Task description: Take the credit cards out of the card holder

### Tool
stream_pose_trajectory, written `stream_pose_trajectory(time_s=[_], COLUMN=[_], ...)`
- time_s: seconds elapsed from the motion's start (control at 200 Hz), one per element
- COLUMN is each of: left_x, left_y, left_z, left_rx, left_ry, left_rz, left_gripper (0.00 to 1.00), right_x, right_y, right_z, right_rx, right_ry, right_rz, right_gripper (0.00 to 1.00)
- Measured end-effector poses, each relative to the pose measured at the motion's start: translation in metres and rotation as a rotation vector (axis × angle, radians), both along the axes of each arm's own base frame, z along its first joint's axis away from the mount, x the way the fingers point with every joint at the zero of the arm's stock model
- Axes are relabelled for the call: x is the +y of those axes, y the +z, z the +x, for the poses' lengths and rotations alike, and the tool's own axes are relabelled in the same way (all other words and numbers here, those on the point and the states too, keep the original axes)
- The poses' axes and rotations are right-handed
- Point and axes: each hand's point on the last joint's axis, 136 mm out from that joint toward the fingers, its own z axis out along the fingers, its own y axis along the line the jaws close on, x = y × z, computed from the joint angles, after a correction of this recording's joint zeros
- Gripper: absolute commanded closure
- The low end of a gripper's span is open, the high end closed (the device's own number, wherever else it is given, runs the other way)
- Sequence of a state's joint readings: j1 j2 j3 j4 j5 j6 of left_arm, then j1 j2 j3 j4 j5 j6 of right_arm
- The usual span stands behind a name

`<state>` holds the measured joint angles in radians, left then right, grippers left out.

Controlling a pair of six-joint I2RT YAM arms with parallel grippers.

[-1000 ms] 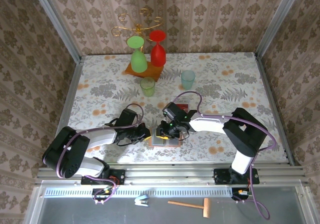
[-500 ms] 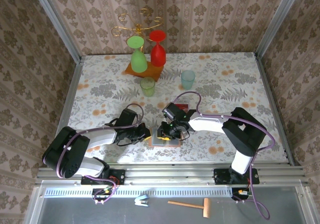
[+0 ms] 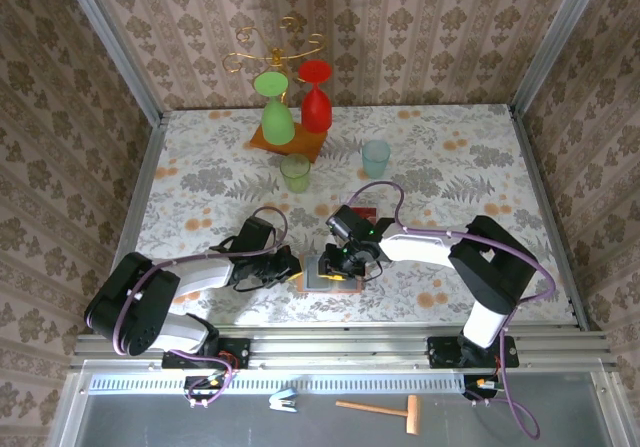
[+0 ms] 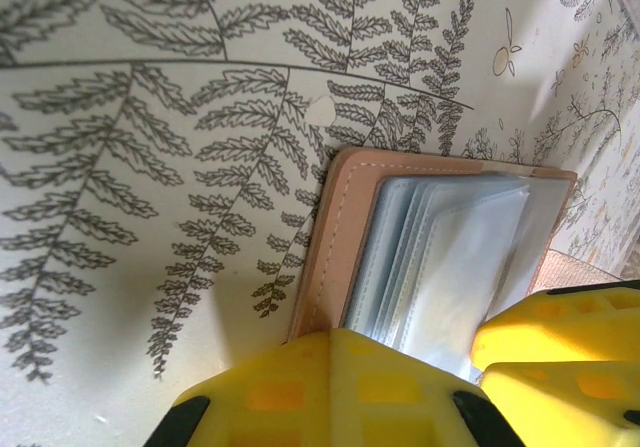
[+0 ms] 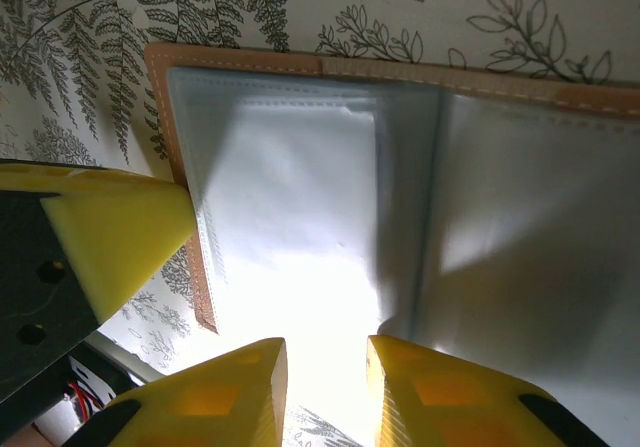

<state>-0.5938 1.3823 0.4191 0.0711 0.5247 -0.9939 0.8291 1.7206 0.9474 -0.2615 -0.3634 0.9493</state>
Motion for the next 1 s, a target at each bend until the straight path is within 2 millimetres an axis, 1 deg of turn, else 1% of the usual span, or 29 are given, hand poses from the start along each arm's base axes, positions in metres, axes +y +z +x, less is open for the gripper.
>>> stream_pose_trajectory(time_s=[0.265, 0.55, 0.7, 0.815, 1.0], left_x=[0.000, 0.001, 0.001, 0.001, 0.001], left_y=[0.000, -0.001, -0.001, -0.001, -0.001], left_z=[-0.001, -0.001, -0.002, -0.002, -0.002], left_rx=[0.003, 0.008, 0.007, 0.007, 0.007], left_ry=[0.000, 0.000, -0.002, -0.002, -0.002], left_rz=[0.002, 0.005, 0.007, 0.007, 0.007], left_gripper=[0.96, 0.95, 0.95, 0.95, 0.95], right_x=[-0.005, -0.014, -0.015, -0.010, 0.007], right_y=[0.005, -0.003, -0.004, -0.002, 0.011], right_z=[0.002, -0.001, -0.001, 0.000, 0.004], right_rx=[-0.019, -0.003, -0.002, -0.009, -0.027], right_ry=[-0.007, -0.017, -0.019, -0.013, 0.004], right_rz=[0.000, -0.018, -0.017, 0.011, 0.110], right_gripper=[0.73, 0.73, 0.79, 0.81, 0.80])
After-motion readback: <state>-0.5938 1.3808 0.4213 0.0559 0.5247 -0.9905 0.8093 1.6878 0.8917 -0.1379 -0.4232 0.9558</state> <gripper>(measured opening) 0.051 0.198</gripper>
